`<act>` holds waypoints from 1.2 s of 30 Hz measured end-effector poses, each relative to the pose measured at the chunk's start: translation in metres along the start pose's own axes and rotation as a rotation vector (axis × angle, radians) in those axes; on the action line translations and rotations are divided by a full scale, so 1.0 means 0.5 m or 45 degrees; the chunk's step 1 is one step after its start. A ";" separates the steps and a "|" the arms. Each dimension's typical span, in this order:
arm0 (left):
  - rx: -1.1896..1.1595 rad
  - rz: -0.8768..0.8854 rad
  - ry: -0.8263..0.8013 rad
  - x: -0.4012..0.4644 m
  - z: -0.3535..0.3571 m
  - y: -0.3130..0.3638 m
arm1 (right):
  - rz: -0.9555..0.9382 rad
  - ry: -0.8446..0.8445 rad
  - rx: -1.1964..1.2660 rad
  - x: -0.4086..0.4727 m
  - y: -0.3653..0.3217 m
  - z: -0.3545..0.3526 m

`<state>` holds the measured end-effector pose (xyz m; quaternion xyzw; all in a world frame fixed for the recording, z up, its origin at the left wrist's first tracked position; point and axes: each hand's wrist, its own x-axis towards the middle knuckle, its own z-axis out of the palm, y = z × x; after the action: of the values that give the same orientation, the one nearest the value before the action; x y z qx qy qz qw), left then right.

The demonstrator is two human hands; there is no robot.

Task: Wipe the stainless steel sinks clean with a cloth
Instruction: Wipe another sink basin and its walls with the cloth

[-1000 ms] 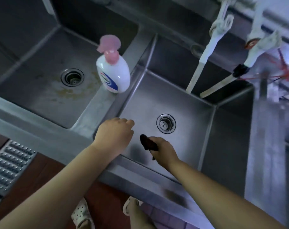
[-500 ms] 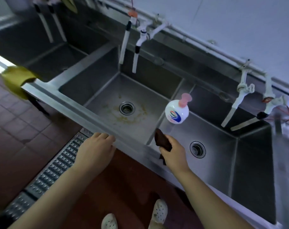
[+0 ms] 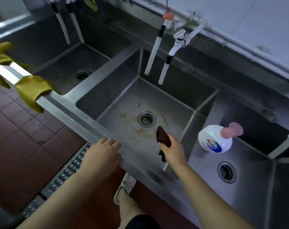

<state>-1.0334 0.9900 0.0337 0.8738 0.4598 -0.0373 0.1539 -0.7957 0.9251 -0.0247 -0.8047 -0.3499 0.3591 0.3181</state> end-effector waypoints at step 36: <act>0.666 0.835 -0.753 0.646 0.338 -0.093 | 0.661 -0.198 -0.706 0.370 0.315 0.190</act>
<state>-0.8729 1.2190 -0.2047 0.9334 0.0735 -0.3465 0.0572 -0.7269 1.0091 -0.2618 -0.8922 -0.2415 0.3794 -0.0403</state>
